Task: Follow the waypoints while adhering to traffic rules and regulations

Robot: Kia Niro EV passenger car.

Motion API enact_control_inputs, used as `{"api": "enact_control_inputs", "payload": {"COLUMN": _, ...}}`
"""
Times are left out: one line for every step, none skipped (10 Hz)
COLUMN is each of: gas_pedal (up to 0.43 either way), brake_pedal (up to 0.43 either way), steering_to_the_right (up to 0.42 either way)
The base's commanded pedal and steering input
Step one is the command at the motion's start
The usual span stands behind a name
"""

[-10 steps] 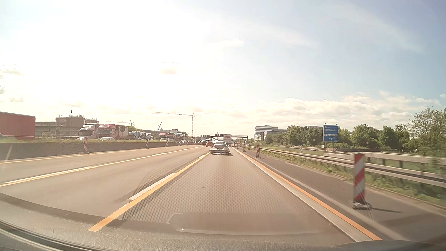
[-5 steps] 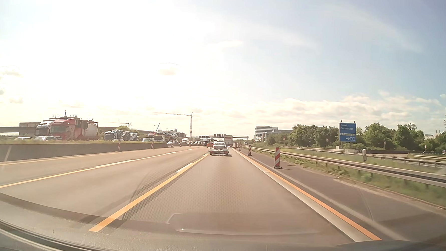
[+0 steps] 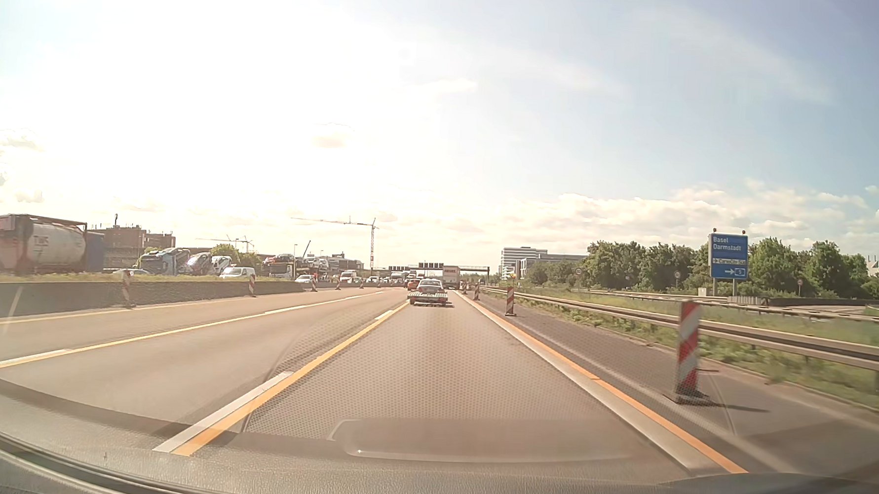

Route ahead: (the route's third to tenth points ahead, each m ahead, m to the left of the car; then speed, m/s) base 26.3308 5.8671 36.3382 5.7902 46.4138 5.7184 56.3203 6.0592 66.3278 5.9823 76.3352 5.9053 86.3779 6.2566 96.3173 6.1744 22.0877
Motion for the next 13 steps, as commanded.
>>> {"api": "enact_control_inputs", "payload": {"gas_pedal": 0.098, "brake_pedal": 0.0, "steering_to_the_right": 0.0}}
{"api": "enact_control_inputs", "payload": {"gas_pedal": 0.098, "brake_pedal": 0.0, "steering_to_the_right": 0.0}}
{"api": "enact_control_inputs", "payload": {"gas_pedal": 0.098, "brake_pedal": 0.0, "steering_to_the_right": -0.001}}
{"api": "enact_control_inputs", "payload": {"gas_pedal": 0.098, "brake_pedal": 0.0, "steering_to_the_right": -0.002}}
{"api": "enact_control_inputs", "payload": {"gas_pedal": 0.098, "brake_pedal": 0.0, "steering_to_the_right": -0.003}}
{"api": "enact_control_inputs", "payload": {"gas_pedal": 0.098, "brake_pedal": 0.0, "steering_to_the_right": -0.003}}
{"api": "enact_control_inputs", "payload": {"gas_pedal": 0.098, "brake_pedal": 0.0, "steering_to_the_right": -0.003}}
{"api": "enact_control_inputs", "payload": {"gas_pedal": 0.098, "brake_pedal": 0.0, "steering_to_the_right": -0.003}}
{"api": "enact_control_inputs", "payload": {"gas_pedal": 0.098, "brake_pedal": 0.0, "steering_to_the_right": -0.002}}
{"api": "enact_control_inputs", "payload": {"gas_pedal": 0.098, "brake_pedal": 0.0, "steering_to_the_right": -0.003}}
{"api": "enact_control_inputs", "payload": {"gas_pedal": 0.098, "brake_pedal": 0.0, "steering_to_the_right": -0.003}}
{"api": "enact_control_inputs", "payload": {"gas_pedal": 0.098, "brake_pedal": 0.0, "steering_to_the_right": -0.002}}
{"api": "enact_control_inputs", "payload": {"gas_pedal": 0.098, "brake_pedal": 0.0, "steering_to_the_right": -0.003}}
